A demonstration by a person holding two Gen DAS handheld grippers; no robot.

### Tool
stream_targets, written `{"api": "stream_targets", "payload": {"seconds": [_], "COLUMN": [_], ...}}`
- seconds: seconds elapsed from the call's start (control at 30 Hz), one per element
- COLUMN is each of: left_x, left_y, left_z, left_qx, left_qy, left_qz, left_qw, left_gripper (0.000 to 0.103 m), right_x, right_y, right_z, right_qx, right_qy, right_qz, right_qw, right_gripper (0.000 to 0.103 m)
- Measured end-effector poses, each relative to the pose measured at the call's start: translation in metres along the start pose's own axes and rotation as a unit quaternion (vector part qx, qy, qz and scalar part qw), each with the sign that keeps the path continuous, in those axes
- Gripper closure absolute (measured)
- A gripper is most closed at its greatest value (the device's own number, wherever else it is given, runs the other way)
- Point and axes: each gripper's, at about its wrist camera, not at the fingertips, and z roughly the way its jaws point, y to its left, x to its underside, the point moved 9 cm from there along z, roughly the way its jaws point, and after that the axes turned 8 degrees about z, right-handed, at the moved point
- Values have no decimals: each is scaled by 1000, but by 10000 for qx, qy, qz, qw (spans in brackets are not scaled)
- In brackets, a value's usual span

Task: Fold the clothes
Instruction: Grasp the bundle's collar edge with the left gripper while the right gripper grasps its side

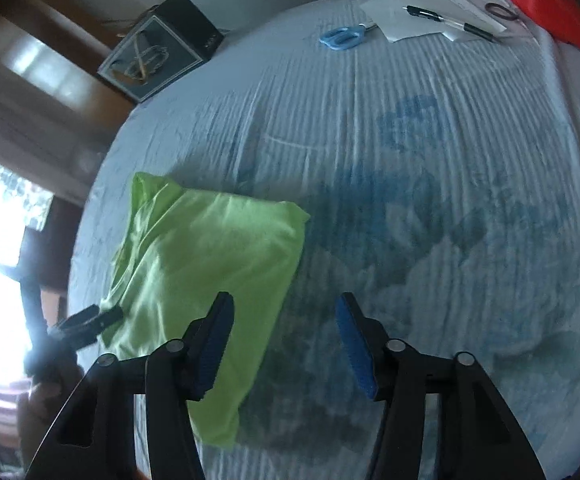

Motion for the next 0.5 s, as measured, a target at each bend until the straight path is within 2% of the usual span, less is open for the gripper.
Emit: {"api": "stream_targets", "payload": {"seconds": [0.07, 0.17, 0.2, 0.23, 0.27, 0.3, 0.47, 0.5], "left_x": [-1, -1, -1, -2, -2, -3, 0, 1], "left_y": [-4, -7, -9, -13, -16, -19, -26, -27], "left_z": [2, 1, -2, -7, -10, -12, -16, -18], "left_qx": [-130, -111, -52, 39, 131, 225, 443, 481], "left_qy": [-43, 28, 26, 0, -11, -14, -15, 2], "left_qz": [198, 276, 343, 434, 501, 553, 742, 767], "left_qw": [9997, 9996, 9994, 9991, 9987, 9982, 9963, 9959], "left_gripper": [0, 1, 12, 36, 48, 53, 53, 58], "right_x": [-3, -7, -7, -6, -3, 0, 6, 6], "right_y": [1, 5, 8, 11, 14, 17, 18, 16], "right_z": [10, 26, 29, 32, 34, 36, 41, 43], "right_qx": [93, 220, 292, 349, 376, 403, 653, 721], "right_qy": [-33, -92, -115, -131, -128, -123, -186, -199], "right_qz": [108, 190, 183, 179, 184, 193, 371, 401], "right_qw": [9999, 9995, 9993, 9991, 9990, 9989, 9970, 9964], "right_gripper": [59, 59, 59, 59, 59, 59, 59, 59]}}
